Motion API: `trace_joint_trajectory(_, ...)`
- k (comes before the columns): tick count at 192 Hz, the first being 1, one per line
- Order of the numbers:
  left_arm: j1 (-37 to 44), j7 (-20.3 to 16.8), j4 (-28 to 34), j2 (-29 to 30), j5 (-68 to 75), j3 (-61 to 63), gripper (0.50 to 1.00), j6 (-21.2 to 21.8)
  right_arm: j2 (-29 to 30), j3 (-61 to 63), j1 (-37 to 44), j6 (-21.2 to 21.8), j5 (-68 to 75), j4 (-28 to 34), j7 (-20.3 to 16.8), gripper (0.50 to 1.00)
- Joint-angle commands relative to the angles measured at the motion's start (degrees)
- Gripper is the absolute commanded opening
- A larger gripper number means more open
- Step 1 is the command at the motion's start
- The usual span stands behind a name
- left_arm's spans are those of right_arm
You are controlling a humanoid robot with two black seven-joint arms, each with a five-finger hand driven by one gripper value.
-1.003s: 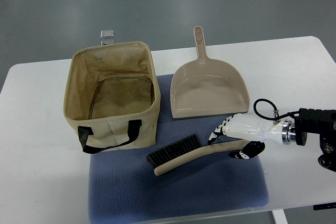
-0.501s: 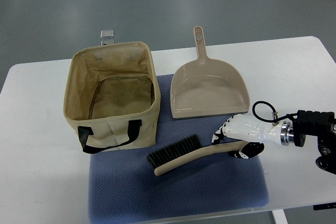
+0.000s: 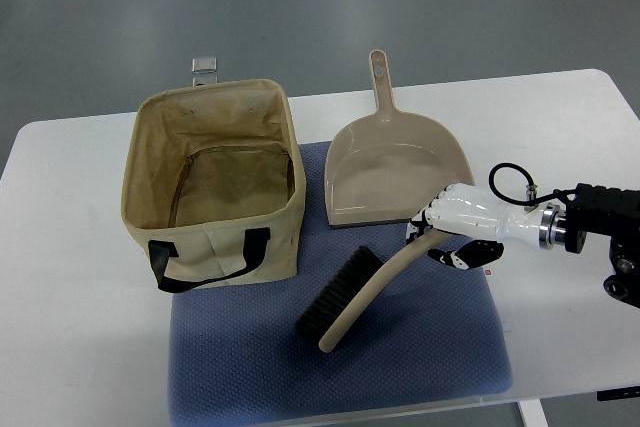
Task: Put pink broom in yellow bag with right hand
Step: 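Lift the brush with the right hand and swing it over the bin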
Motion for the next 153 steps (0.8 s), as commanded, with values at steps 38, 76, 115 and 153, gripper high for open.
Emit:
trace_joint_trajectory(38,0.00,-0.01,0.00,0.00,0.00,-0.06,1.000,0.00,-3.65,0.15,8.52,-4.58,3.65,-0.12,0.54,0.500)
trace_joint_trajectory(76,0.00,-0.01,0.00,0.00,0.00,0.03,1.000,0.00,-5.14,0.15,17.93,-4.40,11.38,-3.02,0.54,0.500)
trace_joint_trajectory(115,0.00,-0.01,0.00,0.00,0.00,0.03,1.000,0.00,-2.51,0.07,27.59,-3.79,14.81,-9.78,0.37,0.500)
trace_joint_trajectory(153,0.00,-0.01,0.00,0.00,0.00,0.03,1.000,0.00,5.49,-0.29,33.83,-3.61,14.63,-13.48,0.02,0.500)
